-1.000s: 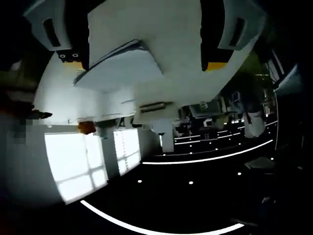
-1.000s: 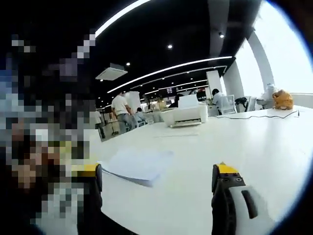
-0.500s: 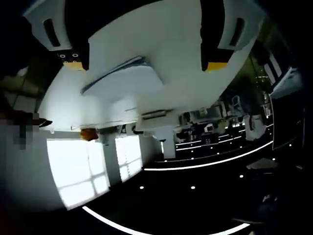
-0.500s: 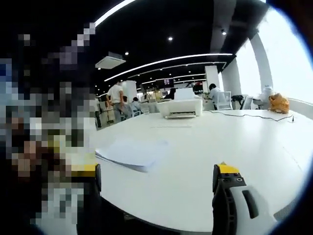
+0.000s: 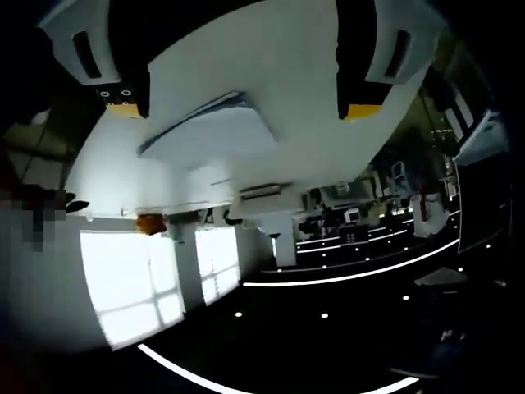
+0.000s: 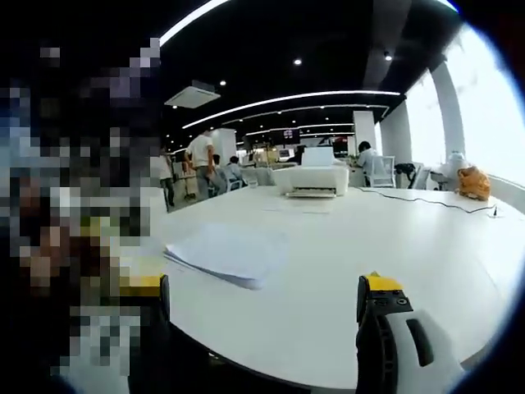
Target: Organize the stack of printing papers by aligning and flattening the scattered papers on the table
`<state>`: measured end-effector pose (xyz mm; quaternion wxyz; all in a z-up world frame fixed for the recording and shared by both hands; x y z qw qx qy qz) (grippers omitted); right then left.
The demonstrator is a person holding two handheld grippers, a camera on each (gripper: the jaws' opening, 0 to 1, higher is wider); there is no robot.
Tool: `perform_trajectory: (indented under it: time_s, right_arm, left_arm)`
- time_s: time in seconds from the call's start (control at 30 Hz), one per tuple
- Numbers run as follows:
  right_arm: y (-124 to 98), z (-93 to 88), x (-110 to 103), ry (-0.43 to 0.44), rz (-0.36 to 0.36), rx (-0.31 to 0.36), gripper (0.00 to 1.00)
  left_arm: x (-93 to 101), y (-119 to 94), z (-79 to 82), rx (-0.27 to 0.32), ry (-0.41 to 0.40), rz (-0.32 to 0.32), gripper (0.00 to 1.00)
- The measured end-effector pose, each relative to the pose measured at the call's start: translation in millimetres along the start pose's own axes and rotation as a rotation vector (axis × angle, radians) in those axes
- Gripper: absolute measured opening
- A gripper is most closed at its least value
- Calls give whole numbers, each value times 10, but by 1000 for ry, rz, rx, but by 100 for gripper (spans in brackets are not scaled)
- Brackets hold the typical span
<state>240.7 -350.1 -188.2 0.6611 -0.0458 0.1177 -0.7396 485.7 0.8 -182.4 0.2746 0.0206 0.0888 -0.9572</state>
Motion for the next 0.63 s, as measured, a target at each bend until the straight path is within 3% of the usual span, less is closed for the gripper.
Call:
perform_trajectory:
  time_s: [0.5,0.63]
  right_arm:
    - [-24,-14,12,23,1,-7,90]
    - [-14,-33,2,23,4,-18,90]
  left_arm:
    - [31,-59,58,6,0,-13,97]
    - [47,-73,60,11,-41,-38,97]
Point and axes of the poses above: the point that each gripper's makers call its tool centre point, and the gripper's own axes: y roughly forward along the fingers, x roughly to its right, z roughly out of its top, the point moved 3 cm from there along -y, roughly backward along the fingers
